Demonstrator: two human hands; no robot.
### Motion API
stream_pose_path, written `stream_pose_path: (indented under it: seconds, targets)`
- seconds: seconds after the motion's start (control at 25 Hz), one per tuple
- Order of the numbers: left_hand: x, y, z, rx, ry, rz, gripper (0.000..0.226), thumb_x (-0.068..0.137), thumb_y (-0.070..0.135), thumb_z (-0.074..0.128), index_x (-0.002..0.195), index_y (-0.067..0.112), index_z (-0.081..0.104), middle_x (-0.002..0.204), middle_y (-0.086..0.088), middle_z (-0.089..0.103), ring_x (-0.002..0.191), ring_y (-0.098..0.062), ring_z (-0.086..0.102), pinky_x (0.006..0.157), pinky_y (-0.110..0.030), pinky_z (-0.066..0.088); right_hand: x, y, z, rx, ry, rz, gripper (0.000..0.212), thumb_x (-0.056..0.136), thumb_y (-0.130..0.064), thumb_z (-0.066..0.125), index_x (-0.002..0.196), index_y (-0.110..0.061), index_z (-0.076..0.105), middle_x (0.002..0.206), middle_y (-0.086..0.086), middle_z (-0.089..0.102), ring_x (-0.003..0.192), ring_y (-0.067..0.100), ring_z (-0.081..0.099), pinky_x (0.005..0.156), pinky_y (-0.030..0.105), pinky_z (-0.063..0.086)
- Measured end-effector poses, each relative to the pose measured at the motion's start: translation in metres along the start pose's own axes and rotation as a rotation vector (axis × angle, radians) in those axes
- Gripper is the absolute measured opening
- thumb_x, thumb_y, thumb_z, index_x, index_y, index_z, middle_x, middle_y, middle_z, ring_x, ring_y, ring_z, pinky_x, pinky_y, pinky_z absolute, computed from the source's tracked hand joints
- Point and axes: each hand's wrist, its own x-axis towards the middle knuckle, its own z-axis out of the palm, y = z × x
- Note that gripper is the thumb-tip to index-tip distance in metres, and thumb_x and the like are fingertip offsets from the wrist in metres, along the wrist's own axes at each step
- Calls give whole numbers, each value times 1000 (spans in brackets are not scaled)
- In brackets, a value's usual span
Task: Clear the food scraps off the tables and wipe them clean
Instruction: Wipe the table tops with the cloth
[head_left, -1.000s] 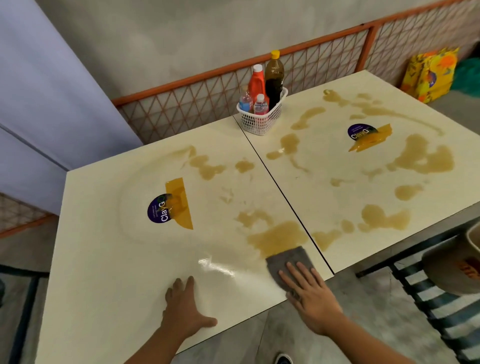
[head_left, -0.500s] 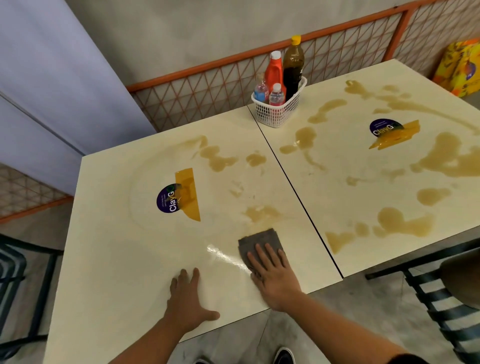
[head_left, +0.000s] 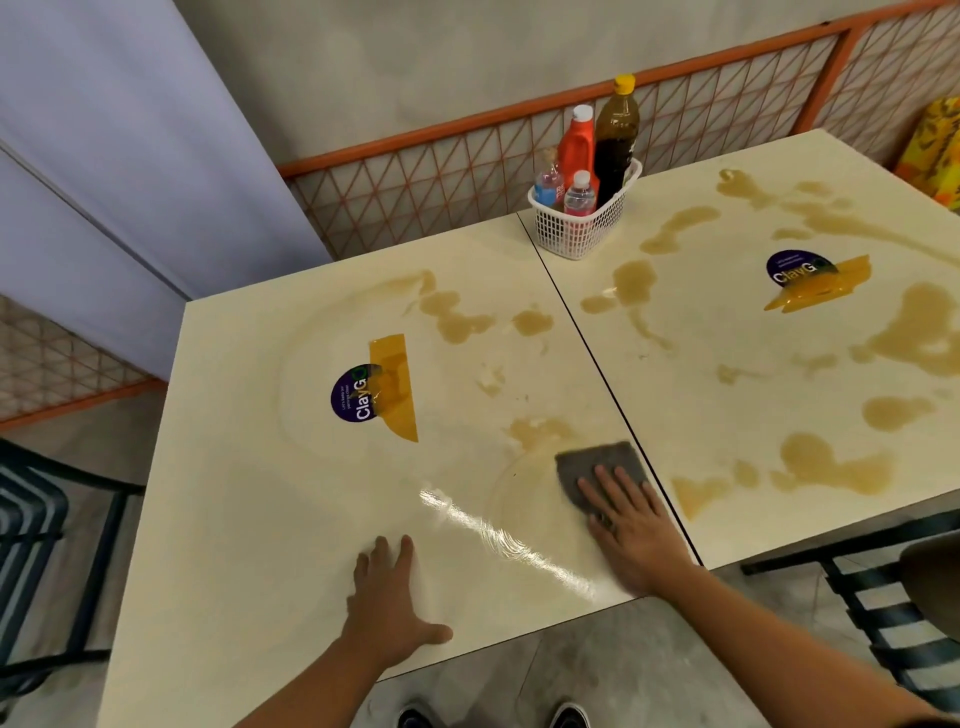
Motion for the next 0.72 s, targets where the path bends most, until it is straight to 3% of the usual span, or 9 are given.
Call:
stream_pose_path:
  seconds: [0.08, 0.2, 0.28, 0.4, 0.48, 0.6, 0.72]
  targets:
    - [0, 0, 1, -11, 2, -3, 143, 50, 75, 76, 157, 28, -6, 165, -8, -12, 151, -37, -10, 119, -55, 23, 52, -3, -20, 20, 54, 109, 67, 90, -69, -18, 153, -47, -14, 168, -11, -7, 156, 15, -4, 123, 37, -7]
    - [3, -1, 2, 0, 1, 6, 141, 52, 75, 75, 157, 29, -8, 164, -8, -14, 150, -37, -12, 119, -54, 22, 111, -23, -42, 17, 67, 199, 59, 102, -56, 2, 158, -40, -8, 169, -6, -12, 156, 18, -13, 124, 42, -7]
    - [5, -2, 4, 12, 5, 1, 140, 55, 74, 76, 157, 28, -9, 164, -7, -15, 150, -36, -12, 118, -55, 24, 133, -43, -42, 5, 61, 197, 59, 104, -53, 5, 159, -38, -8, 169, -5, -15, 155, 19, -15, 125, 44, -9]
    - [5, -3, 6, 19, 6, 3, 138, 58, 72, 76, 157, 29, -10, 164, -5, -18, 151, -35, -13, 117, -57, 24, 128, -84, -23, -42, 36, 58, 61, 100, -56, -1, 158, -38, -12, 169, -6, -14, 155, 20, -16, 124, 43, -11]
    - [4, -5, 7, 14, 7, 10, 138, 59, 72, 77, 157, 28, -10, 164, -6, -17, 150, -35, -13, 118, -58, 22, 93, -112, 2, -51, 32, -94, 64, 98, -57, -4, 158, -37, -6, 170, -4, -4, 156, 19, -10, 124, 42, -9]
    - [3, -8, 8, 5, 15, 17, 139, 59, 71, 78, 157, 28, -10, 164, -6, -17, 151, -35, -12, 118, -58, 22, 7, -133, 51, -80, 23, -307, 57, 106, -52, 18, 160, -34, 20, 167, -1, 22, 155, 22, 12, 121, 47, 10]
    - [1, -9, 8, 8, 17, 20, 139, 59, 69, 80, 157, 29, -9, 165, -5, -16, 151, -35, -10, 116, -58, 27, -73, -111, 76, -131, 21, -402, 58, 104, -52, 34, 159, -35, 27, 165, -2, 28, 153, 23, 25, 116, 48, 22]
